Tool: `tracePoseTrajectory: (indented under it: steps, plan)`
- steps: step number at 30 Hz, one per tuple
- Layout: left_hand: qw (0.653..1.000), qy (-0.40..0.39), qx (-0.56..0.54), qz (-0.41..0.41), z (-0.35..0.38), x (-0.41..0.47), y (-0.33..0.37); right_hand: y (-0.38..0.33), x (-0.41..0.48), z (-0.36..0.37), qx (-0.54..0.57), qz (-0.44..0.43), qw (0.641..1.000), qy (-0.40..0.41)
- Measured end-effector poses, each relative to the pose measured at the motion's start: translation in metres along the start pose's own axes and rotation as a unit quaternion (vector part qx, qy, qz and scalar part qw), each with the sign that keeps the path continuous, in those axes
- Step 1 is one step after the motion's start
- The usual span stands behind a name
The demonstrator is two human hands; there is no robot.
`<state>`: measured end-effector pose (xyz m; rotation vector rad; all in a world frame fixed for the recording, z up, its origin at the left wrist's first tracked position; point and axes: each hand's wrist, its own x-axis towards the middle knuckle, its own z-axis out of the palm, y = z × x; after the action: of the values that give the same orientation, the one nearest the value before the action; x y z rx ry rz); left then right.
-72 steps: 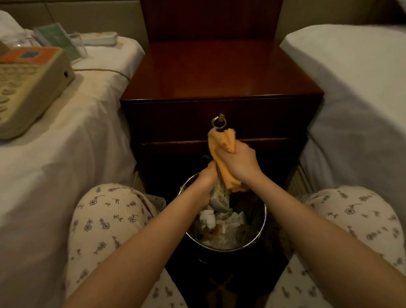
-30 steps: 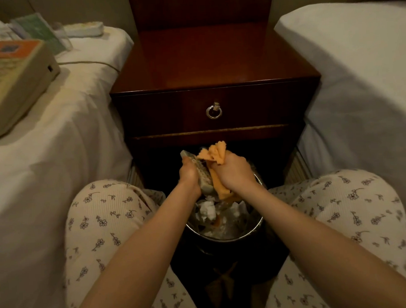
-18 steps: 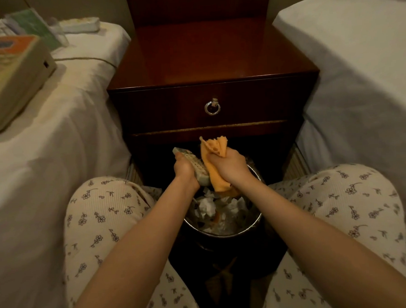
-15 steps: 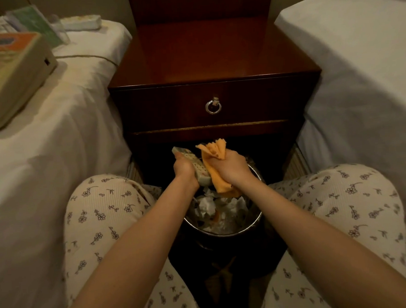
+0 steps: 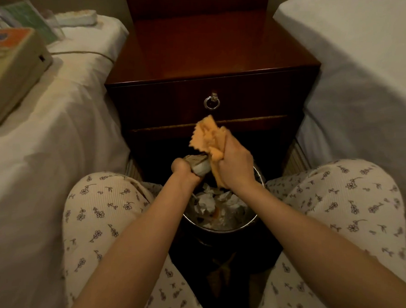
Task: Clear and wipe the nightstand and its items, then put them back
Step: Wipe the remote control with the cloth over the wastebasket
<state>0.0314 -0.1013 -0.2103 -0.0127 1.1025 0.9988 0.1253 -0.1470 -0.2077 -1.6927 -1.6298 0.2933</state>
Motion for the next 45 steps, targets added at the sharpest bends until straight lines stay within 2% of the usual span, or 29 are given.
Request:
tracePoseTrajectory:
  steps: [2, 4, 7, 9, 12, 14, 19, 25, 30, 32, 34, 37, 41, 43, 45]
  plan:
    - [0.998, 0.052, 0.038, 0.020, 0.000, 0.005, 0.001, 0.004, 0.007, -0.003, 0.120, 0.119, 0.985, 0.017]
    - [0.993, 0.048, 0.106, 0.030, 0.000, 0.008, 0.000, -0.001, 0.013, -0.004, 0.240, 0.204, 0.949, 0.008]
    - [0.979, 0.008, 0.204, 0.010, 0.001, 0.000, -0.004, 0.000, 0.013, 0.004, 0.325, 0.247, 0.909, -0.081]
    - [0.968, -0.003, 0.251, 0.001, 0.000, 0.001, -0.007, 0.003, 0.013, 0.005, 0.313, 0.239, 0.916, -0.080]
    - [0.945, -0.001, 0.327, 0.027, 0.001, 0.000, -0.011, 0.009, 0.012, 0.007, 0.238, 0.208, 0.948, -0.047]
    - [0.930, -0.021, 0.366, 0.038, 0.002, 0.003, -0.015, 0.012, 0.012, 0.005, 0.214, 0.204, 0.955, -0.021]
    - [0.909, -0.085, 0.407, 0.036, 0.006, -0.011, -0.020, 0.014, 0.020, -0.002, 0.259, 0.243, 0.934, 0.042]
    - [0.853, -0.221, 0.469, 0.065, 0.004, -0.012, -0.017, 0.018, 0.020, 0.001, 0.265, 0.281, 0.922, 0.034]
    - [0.796, -0.224, 0.562, 0.018, 0.007, -0.020, -0.011, 0.024, 0.035, -0.011, 0.332, 0.364, 0.868, 0.068]
    - [0.793, -0.206, 0.573, 0.035, 0.005, -0.021, -0.010, 0.024, 0.038, -0.012, 0.346, 0.375, 0.859, 0.048]
    - [0.797, -0.169, 0.578, 0.057, 0.003, -0.019, -0.007, 0.022, 0.040, -0.013, 0.351, 0.369, 0.861, 0.017]
    - [0.778, -0.121, 0.612, 0.076, 0.002, -0.019, -0.002, 0.017, 0.043, -0.020, 0.355, 0.335, 0.872, -0.046]
    - [0.753, -0.119, 0.641, 0.086, 0.003, -0.021, -0.004, 0.017, 0.048, -0.027, 0.231, 0.269, 0.925, -0.139]
    - [0.748, -0.132, 0.642, 0.101, 0.001, -0.019, -0.007, 0.022, 0.048, -0.029, 0.192, 0.294, 0.925, -0.143]
    - [0.758, -0.134, 0.629, 0.114, 0.001, -0.019, -0.007, 0.025, 0.047, -0.028, 0.124, 0.295, 0.940, -0.116]
